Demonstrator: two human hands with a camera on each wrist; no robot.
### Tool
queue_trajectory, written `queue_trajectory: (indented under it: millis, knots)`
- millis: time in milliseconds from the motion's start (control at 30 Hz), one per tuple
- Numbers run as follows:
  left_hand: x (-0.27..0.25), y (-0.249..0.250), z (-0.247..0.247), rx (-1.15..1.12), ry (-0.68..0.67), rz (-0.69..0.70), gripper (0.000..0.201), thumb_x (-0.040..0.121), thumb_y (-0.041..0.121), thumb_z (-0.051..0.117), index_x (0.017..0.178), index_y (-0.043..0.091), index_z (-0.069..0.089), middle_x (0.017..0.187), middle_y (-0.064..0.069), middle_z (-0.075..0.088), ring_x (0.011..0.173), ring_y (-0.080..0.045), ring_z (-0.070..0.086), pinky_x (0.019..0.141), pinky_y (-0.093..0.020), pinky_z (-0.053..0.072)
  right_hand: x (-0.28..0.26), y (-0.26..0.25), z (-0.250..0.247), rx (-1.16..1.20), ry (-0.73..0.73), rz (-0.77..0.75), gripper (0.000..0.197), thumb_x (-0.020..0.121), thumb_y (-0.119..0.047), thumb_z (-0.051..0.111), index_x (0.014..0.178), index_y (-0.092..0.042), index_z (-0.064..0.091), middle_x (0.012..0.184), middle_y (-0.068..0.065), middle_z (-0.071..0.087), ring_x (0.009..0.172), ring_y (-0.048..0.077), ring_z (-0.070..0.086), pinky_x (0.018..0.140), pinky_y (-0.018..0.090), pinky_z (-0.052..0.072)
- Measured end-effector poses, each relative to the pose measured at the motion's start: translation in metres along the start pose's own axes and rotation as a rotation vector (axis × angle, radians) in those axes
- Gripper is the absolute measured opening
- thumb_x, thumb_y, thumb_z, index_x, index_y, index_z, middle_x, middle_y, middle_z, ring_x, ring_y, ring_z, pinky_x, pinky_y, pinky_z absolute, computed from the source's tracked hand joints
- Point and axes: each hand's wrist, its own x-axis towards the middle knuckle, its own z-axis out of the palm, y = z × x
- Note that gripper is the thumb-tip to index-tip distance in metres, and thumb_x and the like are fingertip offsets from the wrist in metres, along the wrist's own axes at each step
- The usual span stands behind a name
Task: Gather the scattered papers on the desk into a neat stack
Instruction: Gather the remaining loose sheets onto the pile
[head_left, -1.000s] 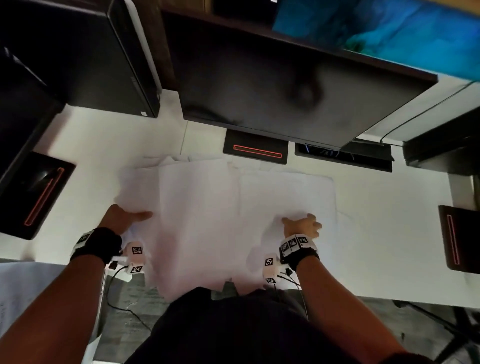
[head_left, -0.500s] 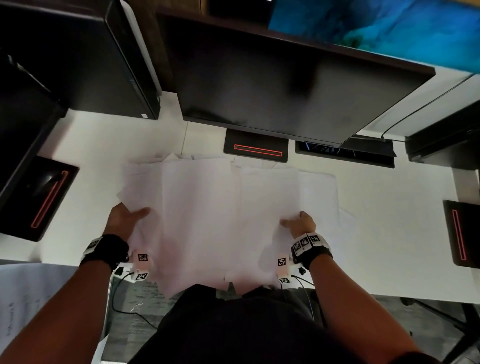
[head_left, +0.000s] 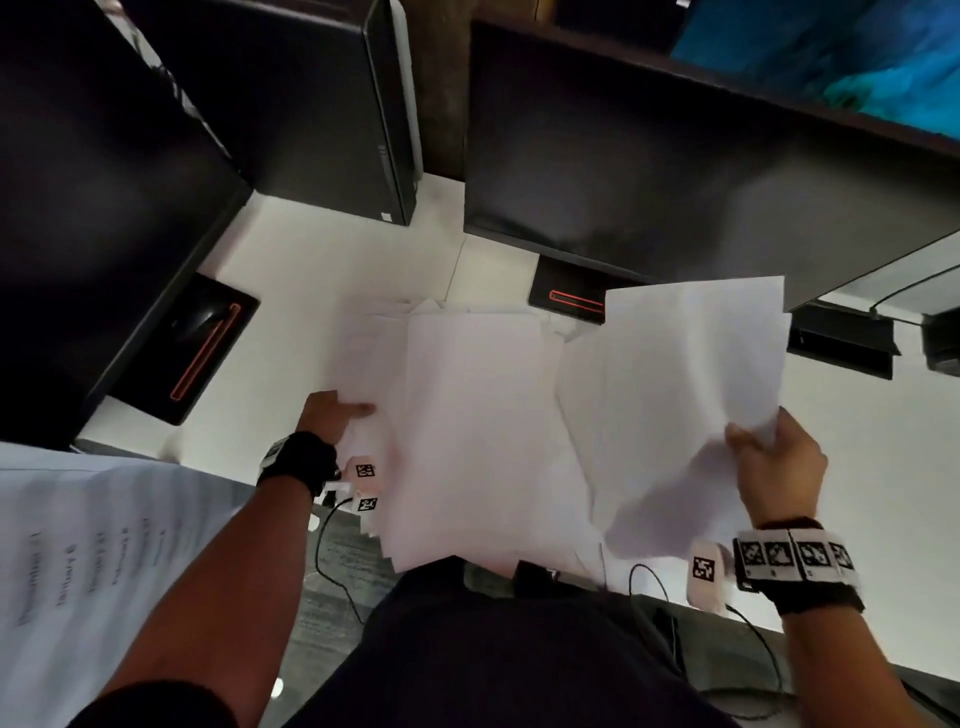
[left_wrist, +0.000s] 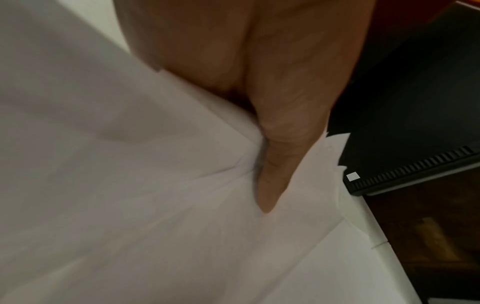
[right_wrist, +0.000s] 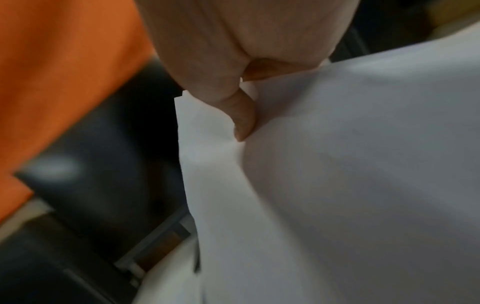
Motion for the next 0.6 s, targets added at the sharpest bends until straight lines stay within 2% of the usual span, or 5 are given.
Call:
queue_trajectory:
  millis: [100, 167, 300, 367, 600]
  knots:
    - [0.002, 0.002, -0.003, -0.003, 0.028, 0.006, 0.064, 0.077, 0.024, 0.084, 0.127, -0.007, 0.059, 0.121, -0.017, 0.066, 0.117, -0.031, 0.060, 0.100, -0.037, 0.046, -0.006, -0.032, -0.034, 0.147, 0.010, -0.089, 0.022, 0.086, -0.010, 0.069, 0.108, -0.009, 0.067, 0.093, 0.007, 0.069, 0.077, 0.010, 0.063, 0.070, 0.013, 0.048]
    - [0.006, -0.001, -0.003, 0.022, 0.043, 0.015, 0.070, 0.089, 0.024, 0.075, 0.142, -0.010, 0.043, 0.132, -0.015, 0.055, 0.126, -0.024, 0.051, 0.104, -0.031, 0.037, -0.006, -0.051, -0.037, 0.244, -0.065, -0.106, 0.024, 0.086, -0.009, 0.069, 0.109, -0.014, 0.067, 0.095, 0.003, 0.070, 0.069, -0.004, 0.061, 0.063, 0.004, 0.046]
    - [0.005, 0.000, -0.006, 0.099, 0.033, 0.014, 0.068, 0.097, 0.030, 0.065, 0.147, -0.005, 0.038, 0.149, -0.017, 0.046, 0.136, -0.026, 0.045, 0.114, -0.034, 0.033, -0.006, -0.084, -0.005, 0.406, -0.226, -0.095, 0.028, 0.085, -0.005, 0.069, 0.111, -0.018, 0.069, 0.098, 0.000, 0.075, 0.084, 0.020, 0.068, 0.082, 0.038, 0.056]
    - [0.005, 0.001, -0.010, 0.130, 0.026, 0.004, 0.069, 0.097, 0.033, 0.063, 0.149, -0.004, 0.036, 0.154, -0.019, 0.040, 0.142, -0.028, 0.040, 0.118, -0.037, 0.030, -0.011, -0.104, 0.007, 0.462, -0.289, -0.123, 0.031, 0.085, -0.003, 0.069, 0.110, -0.022, 0.070, 0.097, -0.011, 0.075, 0.094, 0.021, 0.070, 0.088, 0.039, 0.055]
    - [0.003, -0.003, -0.013, 0.141, 0.026, 0.015, 0.066, 0.098, 0.032, 0.063, 0.148, -0.004, 0.039, 0.152, -0.017, 0.043, 0.140, -0.028, 0.042, 0.116, -0.036, 0.031, -0.033, -0.148, 0.007, 0.780, -0.471, -0.167, 0.035, 0.088, 0.006, 0.063, 0.120, -0.007, 0.066, 0.116, 0.011, 0.072, 0.105, 0.027, 0.069, 0.091, 0.037, 0.055]
